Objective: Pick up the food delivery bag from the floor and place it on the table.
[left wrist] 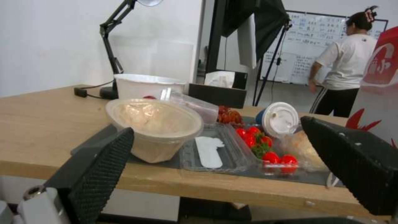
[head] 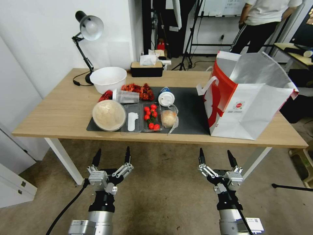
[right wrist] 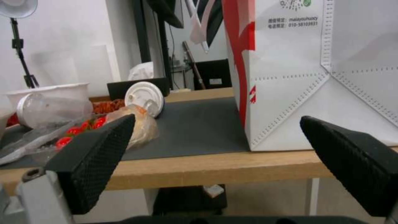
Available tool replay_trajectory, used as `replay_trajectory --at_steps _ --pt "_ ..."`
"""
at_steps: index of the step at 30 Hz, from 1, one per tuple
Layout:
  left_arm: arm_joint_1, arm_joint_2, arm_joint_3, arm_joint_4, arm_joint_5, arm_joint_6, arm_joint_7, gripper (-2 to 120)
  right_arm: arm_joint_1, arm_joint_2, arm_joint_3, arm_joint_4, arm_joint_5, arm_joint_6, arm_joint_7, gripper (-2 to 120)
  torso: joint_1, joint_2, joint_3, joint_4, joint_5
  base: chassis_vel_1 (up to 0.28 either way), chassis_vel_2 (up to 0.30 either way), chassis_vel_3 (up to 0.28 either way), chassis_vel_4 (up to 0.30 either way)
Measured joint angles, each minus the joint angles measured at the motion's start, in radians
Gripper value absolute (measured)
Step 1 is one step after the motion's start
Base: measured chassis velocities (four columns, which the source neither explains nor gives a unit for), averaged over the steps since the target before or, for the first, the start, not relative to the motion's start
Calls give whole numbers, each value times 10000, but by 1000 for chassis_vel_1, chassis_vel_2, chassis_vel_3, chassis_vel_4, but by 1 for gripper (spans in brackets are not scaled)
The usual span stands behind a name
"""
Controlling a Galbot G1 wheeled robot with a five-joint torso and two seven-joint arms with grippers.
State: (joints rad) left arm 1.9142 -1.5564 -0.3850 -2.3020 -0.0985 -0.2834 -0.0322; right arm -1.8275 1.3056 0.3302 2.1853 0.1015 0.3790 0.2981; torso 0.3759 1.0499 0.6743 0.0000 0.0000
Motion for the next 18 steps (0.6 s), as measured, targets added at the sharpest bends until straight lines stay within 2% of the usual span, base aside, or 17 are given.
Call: replay_trajectory --at_steps 18 --pt "3 23 -26 -8 -20 0 13 100 -40 32 13 -21 -185 100 -15 100 0 0 0 0 0 0 0 0 0"
